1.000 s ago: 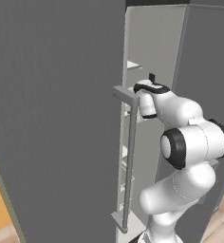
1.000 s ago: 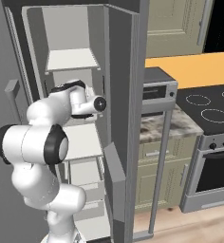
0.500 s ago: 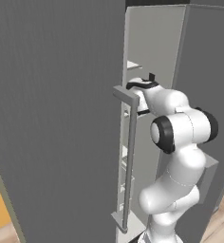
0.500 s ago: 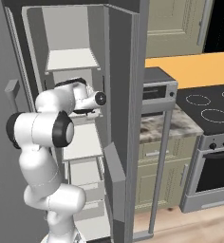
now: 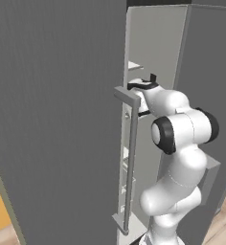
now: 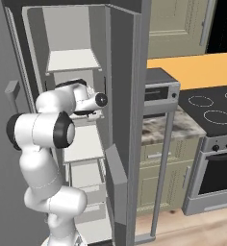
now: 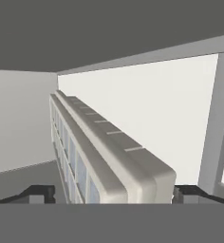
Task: The ice cube tray has been filled with water. Take the tray and place it in the freezer to make ice. Close the freezer door after placing the tray.
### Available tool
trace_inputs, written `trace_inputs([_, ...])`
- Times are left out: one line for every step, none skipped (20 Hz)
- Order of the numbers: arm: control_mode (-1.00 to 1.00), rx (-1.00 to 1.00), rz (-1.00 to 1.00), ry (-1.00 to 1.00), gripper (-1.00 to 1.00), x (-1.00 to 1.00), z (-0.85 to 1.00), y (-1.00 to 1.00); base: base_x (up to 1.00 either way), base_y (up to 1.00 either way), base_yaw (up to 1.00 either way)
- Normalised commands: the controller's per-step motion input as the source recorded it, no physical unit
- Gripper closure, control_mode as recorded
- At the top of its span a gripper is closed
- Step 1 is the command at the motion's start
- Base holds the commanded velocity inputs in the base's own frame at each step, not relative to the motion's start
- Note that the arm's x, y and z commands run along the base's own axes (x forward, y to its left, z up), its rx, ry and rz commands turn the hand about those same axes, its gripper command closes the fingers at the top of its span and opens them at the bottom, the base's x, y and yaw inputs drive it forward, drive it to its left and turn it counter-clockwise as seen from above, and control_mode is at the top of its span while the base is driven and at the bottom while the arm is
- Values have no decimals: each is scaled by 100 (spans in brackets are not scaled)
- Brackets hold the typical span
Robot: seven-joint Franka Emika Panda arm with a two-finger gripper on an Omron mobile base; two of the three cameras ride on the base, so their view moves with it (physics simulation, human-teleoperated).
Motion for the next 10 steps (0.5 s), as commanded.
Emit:
trace_inputs([-100, -1, 0, 0, -100, 14, 0, 0, 0, 0, 0])
trace_inputs([-100, -1, 0, 0, -100, 16, 0, 0, 0, 0, 0])
trace_inputs([-100, -1, 0, 0, -100, 22, 0, 0, 0, 0, 0])
trace_inputs([-100, 0, 0, 0, -100, 30, 0, 1, 0, 0, 0])
trace_inputs([-100, 0, 0, 0, -100, 40, 0, 1, 0, 0, 0])
trace_inputs([-100, 0, 0, 0, -100, 50, 0, 4, 0, 0, 0])
trace_inputs([-100, 0, 0, 0, -100, 49, 0, 4, 0, 0, 0])
trace_inputs([-100, 0, 0, 0, -100, 41, 0, 9, 0, 0, 0])
trace_inputs([-100, -1, 0, 0, -100, 10, 0, 8, 0, 0, 0])
trace_inputs([-100, 0, 0, 0, -100, 0, -4, 5, 0, 0, 0])
